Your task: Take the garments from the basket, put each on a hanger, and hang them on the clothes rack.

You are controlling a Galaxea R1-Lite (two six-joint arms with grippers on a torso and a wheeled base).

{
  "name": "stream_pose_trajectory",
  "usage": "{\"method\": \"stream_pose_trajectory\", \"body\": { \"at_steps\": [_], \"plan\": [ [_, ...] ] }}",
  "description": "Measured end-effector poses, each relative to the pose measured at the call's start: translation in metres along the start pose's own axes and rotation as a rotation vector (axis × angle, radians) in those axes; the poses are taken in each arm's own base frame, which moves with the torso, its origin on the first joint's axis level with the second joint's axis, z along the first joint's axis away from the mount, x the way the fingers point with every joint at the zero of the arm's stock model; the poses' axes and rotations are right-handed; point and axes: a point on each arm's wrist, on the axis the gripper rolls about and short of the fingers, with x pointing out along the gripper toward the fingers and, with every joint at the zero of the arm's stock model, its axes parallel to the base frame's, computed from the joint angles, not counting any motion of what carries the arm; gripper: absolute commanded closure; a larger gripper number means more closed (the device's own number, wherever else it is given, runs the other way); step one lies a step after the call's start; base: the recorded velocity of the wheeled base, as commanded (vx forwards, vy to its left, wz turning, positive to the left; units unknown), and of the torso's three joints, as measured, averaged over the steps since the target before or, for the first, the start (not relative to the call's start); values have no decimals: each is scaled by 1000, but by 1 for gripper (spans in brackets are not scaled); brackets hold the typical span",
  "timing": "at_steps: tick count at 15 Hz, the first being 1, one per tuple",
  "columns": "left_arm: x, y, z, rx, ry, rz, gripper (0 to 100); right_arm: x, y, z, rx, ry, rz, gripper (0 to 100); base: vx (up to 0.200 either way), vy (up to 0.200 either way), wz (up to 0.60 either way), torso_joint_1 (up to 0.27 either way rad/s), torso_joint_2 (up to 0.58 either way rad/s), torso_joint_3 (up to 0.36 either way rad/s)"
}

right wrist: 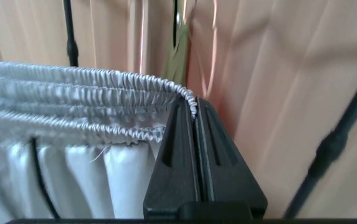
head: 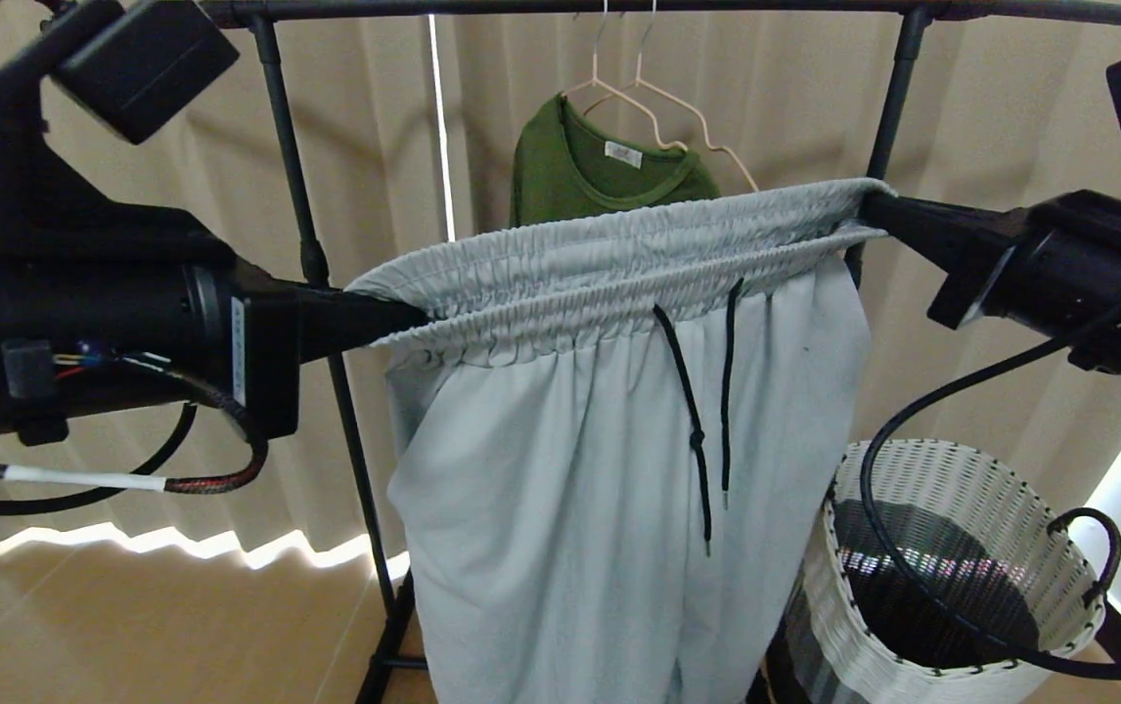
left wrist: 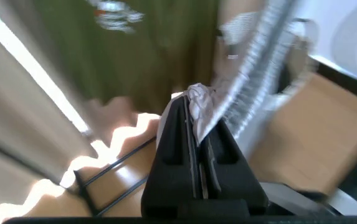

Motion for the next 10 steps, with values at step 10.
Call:
{"method": "stream_pose_trajectory", "body": {
  "at_steps": [10],
  "plan": [
    [-8,-11,-5,19,-9,-37,100,16,-1,-3,-9,19,0,100,0,0,0,0,0,0]
  ]
}}
